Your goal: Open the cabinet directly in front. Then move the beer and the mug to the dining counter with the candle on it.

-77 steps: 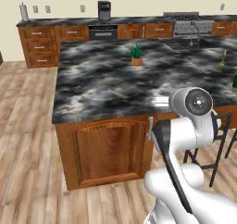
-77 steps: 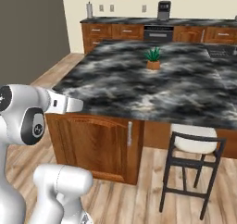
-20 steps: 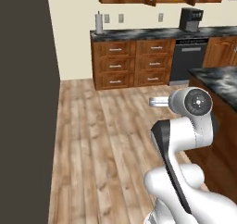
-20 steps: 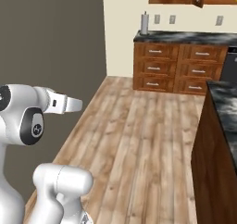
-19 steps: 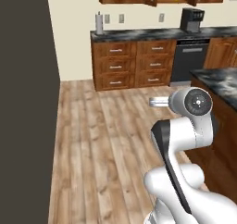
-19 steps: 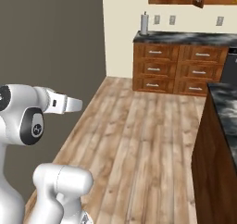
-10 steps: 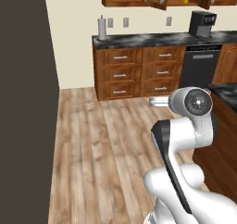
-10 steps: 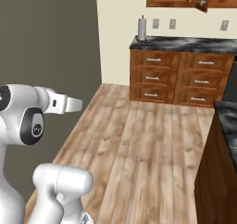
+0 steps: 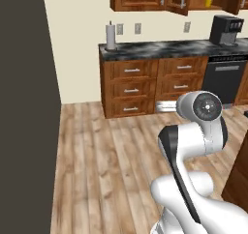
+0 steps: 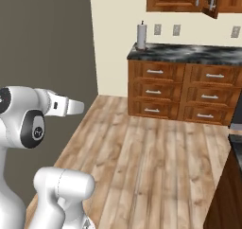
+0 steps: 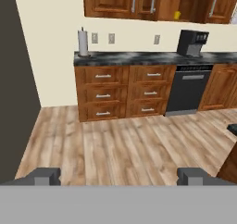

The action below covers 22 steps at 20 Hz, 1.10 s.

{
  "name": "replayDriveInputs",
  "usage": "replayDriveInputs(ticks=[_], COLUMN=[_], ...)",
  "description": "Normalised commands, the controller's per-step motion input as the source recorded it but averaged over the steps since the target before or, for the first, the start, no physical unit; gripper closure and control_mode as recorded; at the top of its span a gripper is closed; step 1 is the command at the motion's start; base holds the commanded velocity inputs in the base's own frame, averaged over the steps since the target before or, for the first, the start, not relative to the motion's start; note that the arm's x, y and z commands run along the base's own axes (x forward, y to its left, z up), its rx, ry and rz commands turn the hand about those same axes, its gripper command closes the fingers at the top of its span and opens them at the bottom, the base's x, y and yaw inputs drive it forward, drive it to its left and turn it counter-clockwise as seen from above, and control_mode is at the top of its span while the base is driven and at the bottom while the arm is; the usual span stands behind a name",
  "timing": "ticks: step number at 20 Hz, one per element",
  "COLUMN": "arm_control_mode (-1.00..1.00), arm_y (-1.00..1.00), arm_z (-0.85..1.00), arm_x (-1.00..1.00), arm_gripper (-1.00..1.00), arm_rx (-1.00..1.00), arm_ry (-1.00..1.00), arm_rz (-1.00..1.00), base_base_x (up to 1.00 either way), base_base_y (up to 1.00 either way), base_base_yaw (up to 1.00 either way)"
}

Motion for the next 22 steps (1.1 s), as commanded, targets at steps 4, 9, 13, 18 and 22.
replayDriveInputs(ticks=[4, 9, 13, 18, 22], arm_control_mode=[1.0, 1.0, 1.0, 1.0, 1.0], arm_y=[0.0, 0.0, 0.0, 0.0, 0.0], arm_z=[0.0, 0.0, 0.0, 0.0, 0.0], arm_x=[0.0, 0.0, 0.0, 0.0, 0.0], arm_gripper=[-1.0, -1.0, -1.0, -1.0, -1.0], arm_rx=[0.0, 0.0, 0.0, 0.0, 0.0], arm_ry=[0.0, 0.0, 0.0, 0.0, 0.0], arm_rz=[0.0, 0.0, 0.0, 0.0, 0.0], base_base_x=[1.0, 1.0, 1.0, 1.0, 1.0], base_base_y=[0.0, -0.01, -0.24, -0.4, -0.7], base_base_yaw=[0.0, 0.0, 0.0, 0.0, 0.0])
